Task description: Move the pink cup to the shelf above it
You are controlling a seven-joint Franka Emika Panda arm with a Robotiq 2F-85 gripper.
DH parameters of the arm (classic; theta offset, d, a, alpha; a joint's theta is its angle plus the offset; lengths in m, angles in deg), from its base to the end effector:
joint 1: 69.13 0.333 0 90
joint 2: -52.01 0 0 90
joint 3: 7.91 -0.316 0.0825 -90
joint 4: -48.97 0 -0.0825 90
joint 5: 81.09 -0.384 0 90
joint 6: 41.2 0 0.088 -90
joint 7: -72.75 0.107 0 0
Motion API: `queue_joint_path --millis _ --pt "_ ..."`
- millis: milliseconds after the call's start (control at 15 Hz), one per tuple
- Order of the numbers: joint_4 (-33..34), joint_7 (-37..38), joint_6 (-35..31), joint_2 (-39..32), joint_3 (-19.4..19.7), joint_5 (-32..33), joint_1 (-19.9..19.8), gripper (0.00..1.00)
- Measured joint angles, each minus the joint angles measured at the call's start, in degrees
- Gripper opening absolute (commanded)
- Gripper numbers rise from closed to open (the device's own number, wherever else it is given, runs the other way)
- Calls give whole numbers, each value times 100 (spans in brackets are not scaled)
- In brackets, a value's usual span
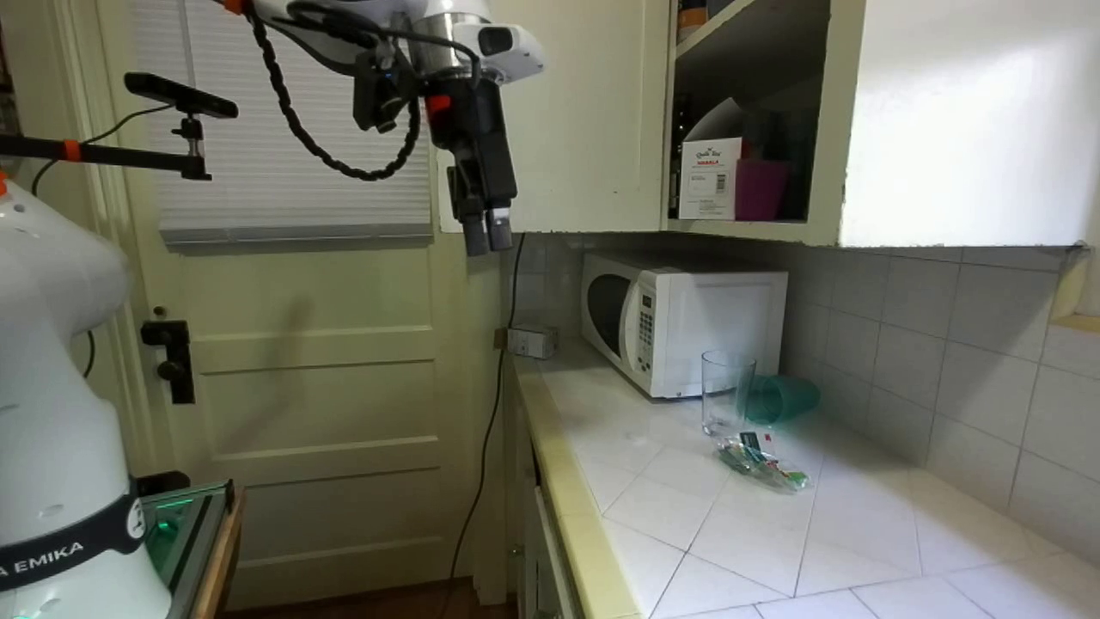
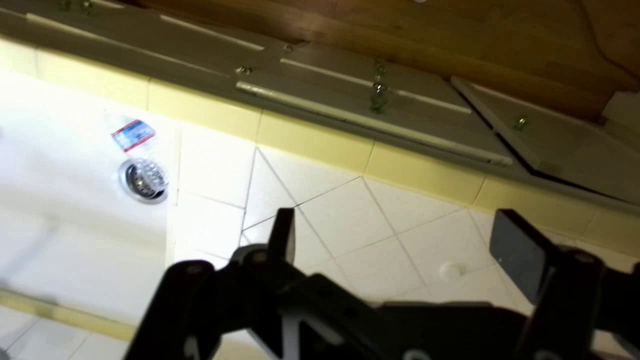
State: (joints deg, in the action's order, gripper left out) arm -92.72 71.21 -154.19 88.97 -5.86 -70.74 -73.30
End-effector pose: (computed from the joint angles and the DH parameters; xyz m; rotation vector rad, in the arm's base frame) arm 0.3676 -0.0531 0.5246 2.9763 -0.0259 0.2004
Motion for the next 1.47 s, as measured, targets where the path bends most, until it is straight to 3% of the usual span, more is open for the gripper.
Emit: queue_joint_path --millis 600,1467 --pt "878 -477 -1486 -128 577 -142 -111 100" --pt "1072 -539 -1515 -202 578 -245 -96 100"
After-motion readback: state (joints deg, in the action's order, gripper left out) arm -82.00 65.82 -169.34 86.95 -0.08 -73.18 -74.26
